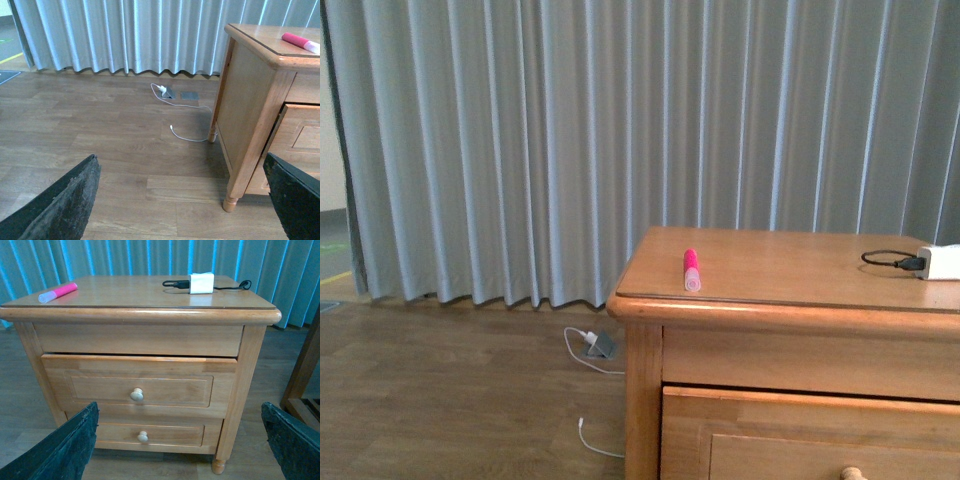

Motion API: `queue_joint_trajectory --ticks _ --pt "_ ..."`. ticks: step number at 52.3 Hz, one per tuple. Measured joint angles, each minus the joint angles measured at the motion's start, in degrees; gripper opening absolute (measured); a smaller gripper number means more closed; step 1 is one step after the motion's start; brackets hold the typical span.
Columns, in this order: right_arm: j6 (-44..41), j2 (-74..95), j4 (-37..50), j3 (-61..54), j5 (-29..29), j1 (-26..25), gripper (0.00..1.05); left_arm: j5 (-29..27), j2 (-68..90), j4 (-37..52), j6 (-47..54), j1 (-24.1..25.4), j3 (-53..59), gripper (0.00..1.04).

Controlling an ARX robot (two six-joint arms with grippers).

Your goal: Place pink marker in drawer with both arms

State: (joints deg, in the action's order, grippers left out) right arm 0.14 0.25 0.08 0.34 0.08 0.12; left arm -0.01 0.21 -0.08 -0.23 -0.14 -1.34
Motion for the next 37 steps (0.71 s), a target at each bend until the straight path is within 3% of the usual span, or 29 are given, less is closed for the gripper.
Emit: queue_joint_trajectory --ticks 37 --pt "0.0 0.0 0.0 0.0 0.0 0.0 0.96 0.0 0.0 0.0 0.0 0.0 0.0 0.99"
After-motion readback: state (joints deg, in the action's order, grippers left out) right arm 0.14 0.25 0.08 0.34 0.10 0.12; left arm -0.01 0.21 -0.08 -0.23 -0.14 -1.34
